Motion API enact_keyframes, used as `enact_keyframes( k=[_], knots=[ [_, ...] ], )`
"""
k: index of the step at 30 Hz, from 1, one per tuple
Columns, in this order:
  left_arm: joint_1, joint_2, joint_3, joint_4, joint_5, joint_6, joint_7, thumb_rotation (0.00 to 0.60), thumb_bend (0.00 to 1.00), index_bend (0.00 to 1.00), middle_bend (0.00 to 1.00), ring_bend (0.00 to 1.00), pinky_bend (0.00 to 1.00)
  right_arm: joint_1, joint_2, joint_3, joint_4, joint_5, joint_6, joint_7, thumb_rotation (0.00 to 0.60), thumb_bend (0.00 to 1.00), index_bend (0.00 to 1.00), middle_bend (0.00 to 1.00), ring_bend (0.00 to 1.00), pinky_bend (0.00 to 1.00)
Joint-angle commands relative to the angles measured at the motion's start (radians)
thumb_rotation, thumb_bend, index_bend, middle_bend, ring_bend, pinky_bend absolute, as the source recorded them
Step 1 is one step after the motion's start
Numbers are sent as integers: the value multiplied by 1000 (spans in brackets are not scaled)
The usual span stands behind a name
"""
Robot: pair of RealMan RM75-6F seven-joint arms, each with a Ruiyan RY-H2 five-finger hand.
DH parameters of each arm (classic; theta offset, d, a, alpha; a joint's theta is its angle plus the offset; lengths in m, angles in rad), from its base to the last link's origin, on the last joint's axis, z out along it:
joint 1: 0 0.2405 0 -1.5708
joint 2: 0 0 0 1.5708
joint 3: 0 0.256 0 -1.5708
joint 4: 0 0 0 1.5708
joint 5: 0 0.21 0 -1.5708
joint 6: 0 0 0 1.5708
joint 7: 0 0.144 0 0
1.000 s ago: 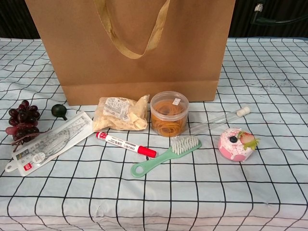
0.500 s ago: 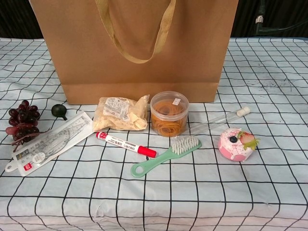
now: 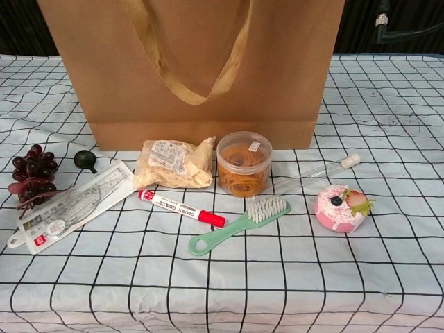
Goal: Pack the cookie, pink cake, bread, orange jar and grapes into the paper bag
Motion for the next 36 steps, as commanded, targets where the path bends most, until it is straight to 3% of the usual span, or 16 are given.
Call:
enact_keyframes(
  k=[1, 7, 13, 20, 25, 30, 36],
  knots=[
    [1, 1, 0, -1, 2, 3, -2, 600, 117, 96, 94, 0, 80, 10, -8, 3, 5, 8, 5, 9, 600, 92, 103, 53, 125, 210],
    [4, 6, -5, 1, -4, 10, -17, 600, 117, 96, 95, 0, 80, 27, -29, 19, 20, 6, 51, 24, 600, 90, 103, 59, 126, 210],
    [3, 7, -6, 6, -6, 4, -23, 600, 117, 96, 94, 0, 80, 6, -13, 24, 0, -67, 157, 8, 600, 90, 103, 81, 140, 210],
    [2, 2, 2, 6, 6, -2, -6, 600, 117, 96, 94, 0, 80, -93, 102, -2, -98, -175, 291, -60, 600, 90, 102, 111, 175, 210],
    [0, 1, 5, 5, 9, -8, 1, 600, 117, 96, 94, 0, 80, -229, 286, -106, -263, -124, 257, -140, 600, 90, 100, 128, 190, 209],
    [0, 2, 5, 3, 11, -7, 6, 600, 117, 96, 94, 0, 80, -282, 459, -205, -368, 17, 214, -347, 600, 91, 99, 155, 191, 210],
    [1, 5, 3, 3, 6, -9, 0, 600, 117, 96, 94, 0, 80, -297, 486, -305, -424, 87, 190, -458, 600, 92, 99, 155, 198, 209]
  ],
)
